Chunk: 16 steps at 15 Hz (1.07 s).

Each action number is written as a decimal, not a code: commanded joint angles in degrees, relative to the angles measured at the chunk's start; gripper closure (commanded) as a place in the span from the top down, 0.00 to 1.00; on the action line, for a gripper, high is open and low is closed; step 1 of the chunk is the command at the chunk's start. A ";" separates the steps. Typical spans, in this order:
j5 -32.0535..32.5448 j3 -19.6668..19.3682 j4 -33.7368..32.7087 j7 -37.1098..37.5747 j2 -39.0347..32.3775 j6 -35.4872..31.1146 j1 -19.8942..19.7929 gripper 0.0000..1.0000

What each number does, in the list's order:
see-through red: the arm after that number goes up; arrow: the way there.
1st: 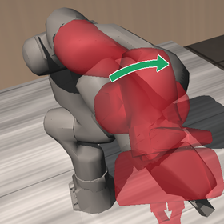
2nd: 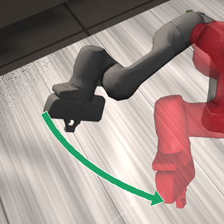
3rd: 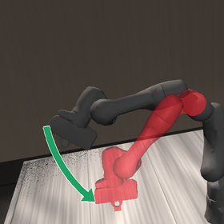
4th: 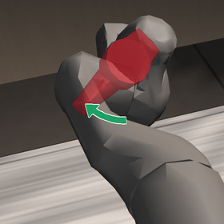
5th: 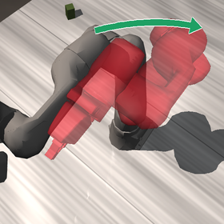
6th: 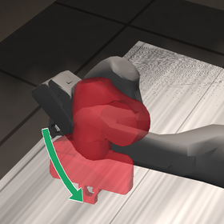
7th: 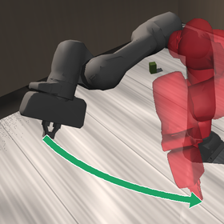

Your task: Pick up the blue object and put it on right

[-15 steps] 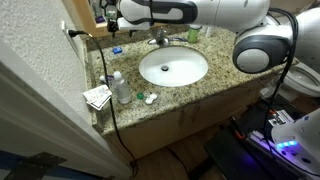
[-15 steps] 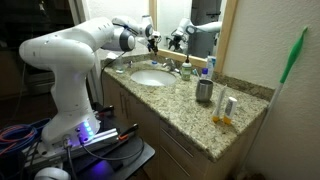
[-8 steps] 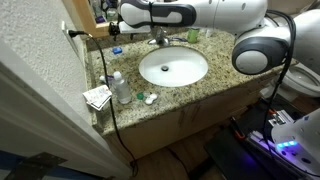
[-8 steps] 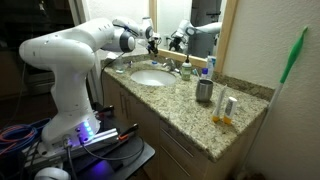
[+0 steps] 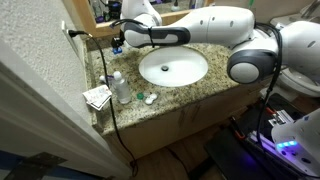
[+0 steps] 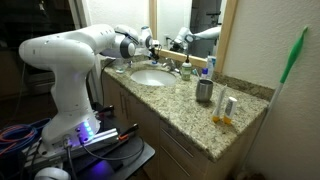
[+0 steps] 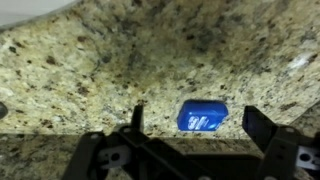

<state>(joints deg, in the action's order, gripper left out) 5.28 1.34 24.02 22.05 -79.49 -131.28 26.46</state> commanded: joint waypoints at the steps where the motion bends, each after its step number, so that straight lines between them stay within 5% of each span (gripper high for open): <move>1: 1.68 -1.38 0.78 -2.14 -1.55 -7.77 0.70 1.00; 4: 1.91 -1.10 1.08 -1.80 -2.30 -13.75 0.92 1.00; 5: 0.25 -1.41 -5.59 -1.71 -5.52 -8.15 0.96 1.00; 6: 1.30 -0.74 -0.34 -1.00 -2.73 -10.78 0.83 1.00; 10: 0.43 -2.12 -4.01 -0.99 -4.85 -8.23 0.93 1.00; 16: 2.68 -3.77 1.53 0.87 -5.13 -18.69 1.14 1.00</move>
<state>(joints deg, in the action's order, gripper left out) 6.75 -0.91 22.74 21.90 -84.63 -144.90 27.31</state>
